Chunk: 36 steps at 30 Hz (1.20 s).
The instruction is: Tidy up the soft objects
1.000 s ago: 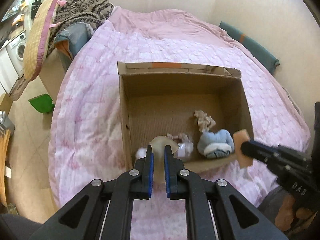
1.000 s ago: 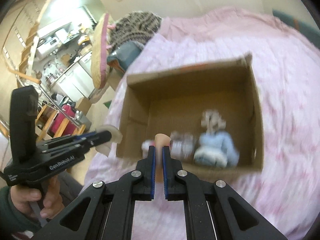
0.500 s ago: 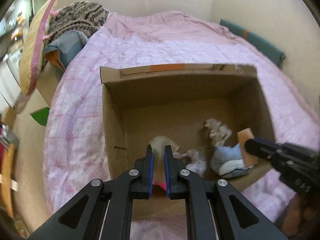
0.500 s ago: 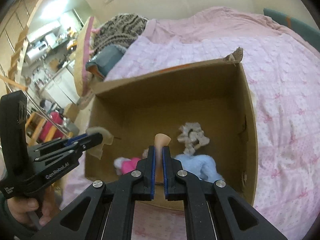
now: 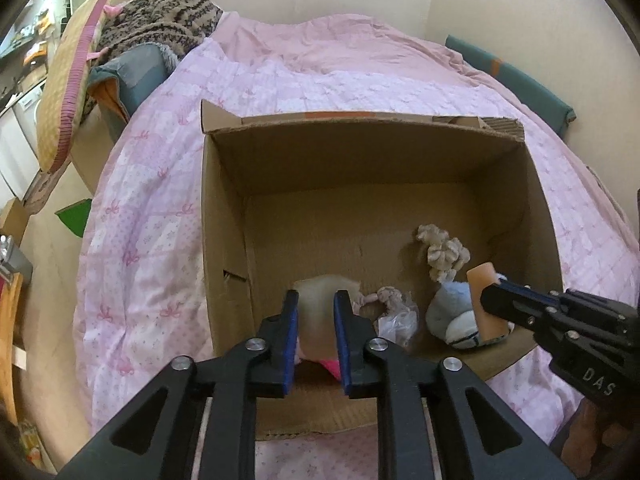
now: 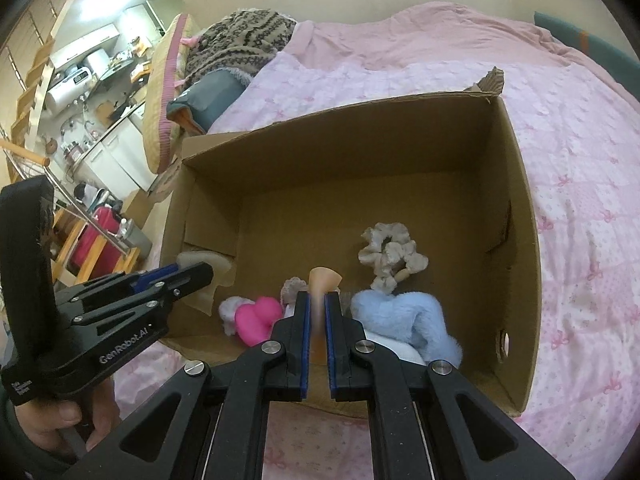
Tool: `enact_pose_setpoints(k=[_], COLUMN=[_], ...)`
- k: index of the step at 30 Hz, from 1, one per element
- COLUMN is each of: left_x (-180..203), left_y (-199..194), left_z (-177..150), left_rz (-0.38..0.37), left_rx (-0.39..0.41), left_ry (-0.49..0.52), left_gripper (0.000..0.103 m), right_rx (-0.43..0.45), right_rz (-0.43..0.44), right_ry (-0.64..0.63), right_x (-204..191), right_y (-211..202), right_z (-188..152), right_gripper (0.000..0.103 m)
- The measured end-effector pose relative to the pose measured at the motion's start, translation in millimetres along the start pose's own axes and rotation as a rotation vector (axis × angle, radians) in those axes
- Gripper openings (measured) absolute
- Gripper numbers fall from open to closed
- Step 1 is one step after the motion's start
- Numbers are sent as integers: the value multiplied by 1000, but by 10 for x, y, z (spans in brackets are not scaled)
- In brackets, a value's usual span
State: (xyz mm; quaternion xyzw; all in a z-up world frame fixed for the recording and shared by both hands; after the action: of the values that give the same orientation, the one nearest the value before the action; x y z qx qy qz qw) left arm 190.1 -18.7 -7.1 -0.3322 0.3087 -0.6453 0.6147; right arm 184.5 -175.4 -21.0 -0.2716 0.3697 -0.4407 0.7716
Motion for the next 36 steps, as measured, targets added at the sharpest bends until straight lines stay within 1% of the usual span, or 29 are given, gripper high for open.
enact_pose_setpoints(k=[4, 8, 10, 15, 17, 18, 19, 20, 21, 22, 25, 26, 27, 29, 30, 31, 33, 34, 36], left_x=[24, 54, 62, 86, 96, 97, 96, 93, 88, 87, 101, 100, 91, 73, 61, 44, 15, 5, -26], left_y=[-15, -1, -1, -37, -56, -77, -98, -126, -163, -205, -311, -338, -363, -399, -413, -434, -484, -524, -637], left_z=[2, -20, -23, -26, -34, -40, -41, -43, -42, -42, -38, -30, -29, -25, -21, -14, 6, 15, 31], left_rz=[-2, 21, 23, 36, 45, 51, 55, 57, 57, 62, 99, 104, 100, 88, 86, 87, 83, 76, 78], left_rx=[10, 4, 2, 16, 17, 22, 29, 39, 54, 73, 118, 125, 131, 134, 136, 138, 139, 144, 169], left_ry=[8, 32, 36, 53, 62, 64, 64, 62, 60, 61, 78, 80, 76, 64, 57, 49, 34, 27, 15], left_gripper=[15, 15, 17, 19, 24, 32, 43, 50, 63, 67, 67, 68, 68, 68, 68, 68, 68, 68, 68], right_rx=[5, 3, 3, 15, 21, 25, 31, 36, 42, 48, 61, 61, 59, 56, 63, 82, 124, 133, 160], right_rz=[4, 9, 10, 12, 16, 16, 19, 25, 28, 27, 19, 15, 11, 21, 16, 8, 1, -1, -15], right_ry=[10, 11, 9, 12, 11, 13, 18, 23, 24, 21, 13, 12, 20, 44, 56, 63, 60, 56, 52], right_x=[22, 9, 9, 12, 14, 23, 29, 33, 30, 21, 6, 2, 9, 36, 49, 52, 37, 22, 2], right_y=[-8, 1, -2, -19, -36, -51, -63, -76, -90, -105, -145, -151, -154, -162, -188, -228, -350, -399, -546], right_z=[10, 8, 2, 1, -3, -6, -6, -3, -1, 3, -8, -9, -11, -8, -5, 4, 28, 61, 86], right_gripper=[9, 9, 9, 9, 9, 9, 9, 9, 10, 15, 24, 25, 30, 44, 62, 71, 72, 75, 78])
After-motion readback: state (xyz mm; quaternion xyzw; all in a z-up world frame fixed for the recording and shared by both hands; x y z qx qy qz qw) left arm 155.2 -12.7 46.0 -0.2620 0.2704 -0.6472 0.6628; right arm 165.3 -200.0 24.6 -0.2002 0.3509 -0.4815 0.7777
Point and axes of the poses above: each gripper's, at about its wrist camera, not at the fingertips, and y roughly the way its jaws point, x to its right, z to its top, the point moved 1 cm from there along y, roughly the way its jaws point, and after that the axes turned 1 degree about -x, right-handed, at the moved point
